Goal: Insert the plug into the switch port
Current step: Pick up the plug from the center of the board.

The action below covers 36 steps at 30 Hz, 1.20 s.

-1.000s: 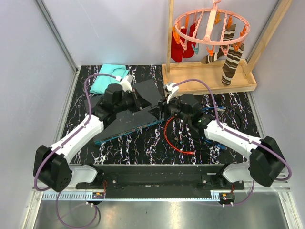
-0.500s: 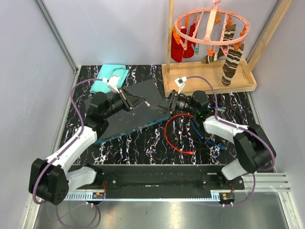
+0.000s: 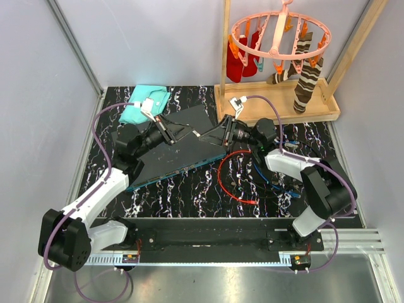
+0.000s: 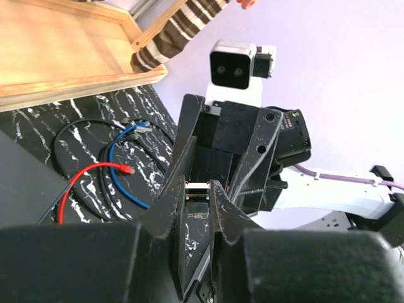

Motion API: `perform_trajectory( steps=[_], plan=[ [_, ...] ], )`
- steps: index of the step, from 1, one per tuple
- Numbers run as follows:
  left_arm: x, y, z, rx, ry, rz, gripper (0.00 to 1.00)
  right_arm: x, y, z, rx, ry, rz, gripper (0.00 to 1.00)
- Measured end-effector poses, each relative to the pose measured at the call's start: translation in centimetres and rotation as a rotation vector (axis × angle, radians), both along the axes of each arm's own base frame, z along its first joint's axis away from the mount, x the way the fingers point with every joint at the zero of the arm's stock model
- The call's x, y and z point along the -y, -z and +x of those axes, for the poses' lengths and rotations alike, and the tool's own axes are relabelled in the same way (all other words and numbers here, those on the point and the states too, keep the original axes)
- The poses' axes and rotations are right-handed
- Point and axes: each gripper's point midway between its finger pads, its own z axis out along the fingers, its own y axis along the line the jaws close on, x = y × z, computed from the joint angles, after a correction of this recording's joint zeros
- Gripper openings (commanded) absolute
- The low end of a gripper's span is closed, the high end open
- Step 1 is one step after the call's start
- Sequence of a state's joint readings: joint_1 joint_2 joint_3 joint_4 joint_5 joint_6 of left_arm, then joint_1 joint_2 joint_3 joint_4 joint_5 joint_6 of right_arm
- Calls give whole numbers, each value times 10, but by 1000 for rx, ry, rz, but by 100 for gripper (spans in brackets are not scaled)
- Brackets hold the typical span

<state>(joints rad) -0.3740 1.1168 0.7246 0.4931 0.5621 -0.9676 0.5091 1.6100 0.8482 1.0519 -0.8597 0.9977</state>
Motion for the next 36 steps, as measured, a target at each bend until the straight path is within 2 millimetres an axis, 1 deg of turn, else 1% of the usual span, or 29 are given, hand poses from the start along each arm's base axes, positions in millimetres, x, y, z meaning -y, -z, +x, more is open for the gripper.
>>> perform_trajectory(
  steps=[3, 8, 12, 15, 16, 18, 19, 21, 22, 24, 25, 27, 28, 31, 32, 33, 34, 35, 36],
  plan=[
    [2, -4, -3, 19, 15, -8, 0, -1, -7, 0, 2, -13, 21, 55],
    [7, -9, -8, 40, 41, -15, 0, -3, -11, -1, -6, -37, 32, 52],
    [9, -11, -11, 54, 53, -18, 0, -3, -15, -2, -4, -49, 36, 45],
    [10, -10, -11, 55, 58, -16, 0, -3, -16, -4, -5, -61, 35, 37],
    [11, -10, -11, 54, 58, -16, 0, -3, -16, -5, -6, -64, 34, 30],
    [11, -9, -10, 56, 56, -12, 0, -3, -17, -6, -8, -70, 35, 23],
    [11, -8, -10, 55, 56, -11, 0, -3, -18, -7, -7, -75, 36, 14],
    [11, -7, -10, 52, 60, -12, 2, -3, -18, -8, -6, -83, 35, 5],
    [12, -8, -10, 55, 63, -12, 9, -3, -18, -8, -3, -85, 34, 0],
    [12, -9, -11, 59, 67, -13, 23, -2, -18, -9, 4, -88, 33, 0],
    [12, -9, -11, 60, 68, -13, 34, -2, -18, -9, 5, -90, 32, 0],
    [12, -7, -11, 74, 67, 0, 45, -2, -17, -10, 8, -91, 26, 0],
    [12, -6, -11, 80, 68, 9, 54, -2, -17, -10, 10, -90, 22, 0],
    [12, 5, -10, 80, 63, 56, 66, -2, -11, -9, 10, -78, -12, 0],
    [11, 11, -9, 71, 58, 77, 75, -1, -9, -8, 15, -69, -27, 0],
    [9, 16, -8, 65, 50, 97, 79, -1, -7, -8, 19, -58, -43, 0],
    [6, 22, -6, 54, 38, 124, 82, 1, -5, -9, 32, -47, -61, 0],
    [2, 29, -4, 39, 22, 151, 89, 2, -3, -9, 41, -31, -81, 0],
    [-4, 35, -2, 21, 1, 184, 92, 4, -1, -10, 51, -14, -102, 0]
  ],
)
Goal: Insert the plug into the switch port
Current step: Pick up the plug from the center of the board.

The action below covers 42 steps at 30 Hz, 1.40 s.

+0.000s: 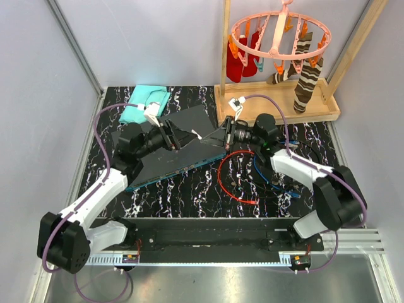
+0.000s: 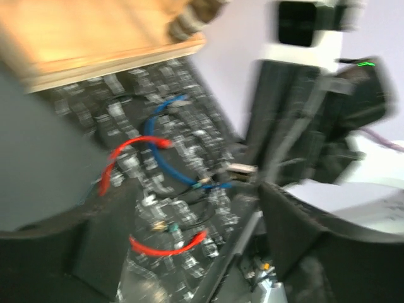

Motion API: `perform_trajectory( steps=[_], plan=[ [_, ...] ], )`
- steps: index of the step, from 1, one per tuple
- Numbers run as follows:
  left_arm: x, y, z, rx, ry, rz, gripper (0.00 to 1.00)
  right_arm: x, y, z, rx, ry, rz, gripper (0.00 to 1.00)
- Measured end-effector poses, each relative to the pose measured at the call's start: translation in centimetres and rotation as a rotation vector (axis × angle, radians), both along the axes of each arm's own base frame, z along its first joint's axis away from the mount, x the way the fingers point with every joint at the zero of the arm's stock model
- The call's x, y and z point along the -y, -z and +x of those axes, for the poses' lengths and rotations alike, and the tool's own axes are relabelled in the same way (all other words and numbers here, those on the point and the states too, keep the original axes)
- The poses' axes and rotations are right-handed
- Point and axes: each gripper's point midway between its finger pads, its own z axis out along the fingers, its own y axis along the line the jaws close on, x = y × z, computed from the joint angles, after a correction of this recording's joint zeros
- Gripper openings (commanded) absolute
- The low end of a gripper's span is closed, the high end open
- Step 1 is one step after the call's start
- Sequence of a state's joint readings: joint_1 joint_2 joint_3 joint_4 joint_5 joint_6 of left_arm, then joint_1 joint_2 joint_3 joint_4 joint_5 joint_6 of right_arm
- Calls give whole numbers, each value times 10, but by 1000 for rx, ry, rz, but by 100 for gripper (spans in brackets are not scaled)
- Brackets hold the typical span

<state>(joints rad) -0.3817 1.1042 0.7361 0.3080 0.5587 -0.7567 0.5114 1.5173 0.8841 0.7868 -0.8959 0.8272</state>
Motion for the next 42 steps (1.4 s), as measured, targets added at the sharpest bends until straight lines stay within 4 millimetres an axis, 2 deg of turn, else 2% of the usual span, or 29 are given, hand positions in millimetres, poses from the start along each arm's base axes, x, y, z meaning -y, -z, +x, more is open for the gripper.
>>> perform_trajectory(
  steps=[3, 6, 10, 13, 14, 18, 21, 24, 28, 31, 37, 42],
  plan=[
    [-19, 6, 9, -11, -81, 83, 99, -2, 9, 0, 52, 69, -77, 0],
    [-41, 3, 17, 0, -181, 175, 99, -11, 26, -8, 112, 122, -168, 0],
    [-78, -4, 24, 21, -356, 322, 99, -30, 75, -35, 174, 163, -332, 0],
    [-112, 0, 24, 4, -502, 444, 99, -34, 114, -49, 204, 208, -453, 0],
    [-124, 3, 23, -5, -550, 486, 99, -36, 130, -51, 224, 243, -506, 0],
    [-167, 16, 10, -43, -708, 633, 99, -44, 169, -51, 281, 335, -638, 0],
    [-186, 21, -1, -51, -778, 690, 99, -53, 201, -56, 320, 380, -728, 0],
    [-199, 39, -10, -75, -818, 741, 99, -61, 224, -57, 354, 424, -797, 0],
    [-210, 68, -20, -126, -843, 827, 99, -71, 236, -54, 377, 518, -841, 0],
    [-215, 78, -24, -143, -856, 867, 99, -74, 233, -48, 366, 577, -838, 0],
    [-223, 73, -27, -123, -909, 889, 99, -78, 224, -38, 328, 652, -814, 0],
    [-225, 71, -28, -112, -928, 897, 99, -82, 229, -36, 304, 666, -830, 0]
  ],
)
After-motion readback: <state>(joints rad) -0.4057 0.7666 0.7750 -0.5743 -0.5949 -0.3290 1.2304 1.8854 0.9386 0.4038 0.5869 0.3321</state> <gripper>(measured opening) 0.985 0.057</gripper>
